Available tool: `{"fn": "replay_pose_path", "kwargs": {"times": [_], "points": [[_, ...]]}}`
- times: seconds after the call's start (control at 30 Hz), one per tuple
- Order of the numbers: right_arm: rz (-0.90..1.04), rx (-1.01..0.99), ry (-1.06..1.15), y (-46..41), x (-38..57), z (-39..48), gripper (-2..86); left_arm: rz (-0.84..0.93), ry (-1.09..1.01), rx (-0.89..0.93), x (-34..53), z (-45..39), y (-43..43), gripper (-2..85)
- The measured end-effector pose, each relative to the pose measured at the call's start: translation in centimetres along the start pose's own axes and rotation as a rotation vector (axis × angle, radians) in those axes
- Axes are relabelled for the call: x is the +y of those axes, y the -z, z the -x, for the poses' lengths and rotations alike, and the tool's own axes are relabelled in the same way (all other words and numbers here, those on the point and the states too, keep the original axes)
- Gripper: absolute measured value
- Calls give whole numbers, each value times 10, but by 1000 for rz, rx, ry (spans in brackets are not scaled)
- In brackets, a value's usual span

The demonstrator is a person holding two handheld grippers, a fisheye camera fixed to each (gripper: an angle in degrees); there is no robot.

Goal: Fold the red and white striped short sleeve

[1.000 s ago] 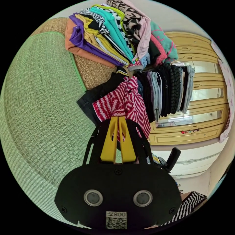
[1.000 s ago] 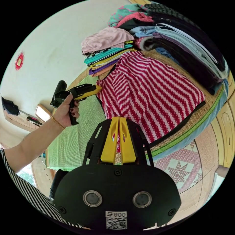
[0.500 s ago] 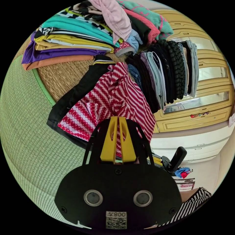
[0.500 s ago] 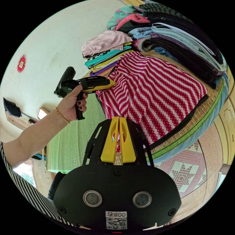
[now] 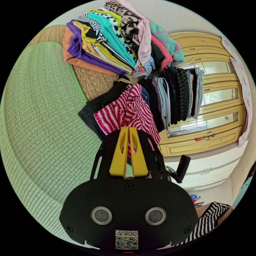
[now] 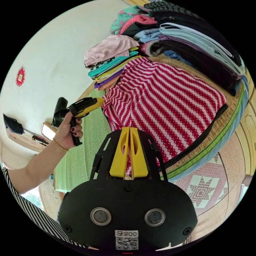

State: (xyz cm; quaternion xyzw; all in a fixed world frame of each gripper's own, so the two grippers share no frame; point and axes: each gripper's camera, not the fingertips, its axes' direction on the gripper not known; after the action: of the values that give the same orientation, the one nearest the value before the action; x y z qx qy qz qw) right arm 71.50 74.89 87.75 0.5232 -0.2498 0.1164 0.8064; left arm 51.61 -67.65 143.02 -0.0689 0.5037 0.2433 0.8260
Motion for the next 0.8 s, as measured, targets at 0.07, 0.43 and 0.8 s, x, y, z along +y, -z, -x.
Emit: {"fn": "replay_pose_path", "kwargs": {"times": [0.07,0.43,0.8], "points": [[-40,-12,14,-2,8,0,0,-28,-46,20,1,-18,5,9],[-22,48,240,1,29,49,0,146,-154,-170,-23,-74,-29,6],[56,82,81,-27,-13,20,0,78,-93,-64,13,-85,23,2]]}}
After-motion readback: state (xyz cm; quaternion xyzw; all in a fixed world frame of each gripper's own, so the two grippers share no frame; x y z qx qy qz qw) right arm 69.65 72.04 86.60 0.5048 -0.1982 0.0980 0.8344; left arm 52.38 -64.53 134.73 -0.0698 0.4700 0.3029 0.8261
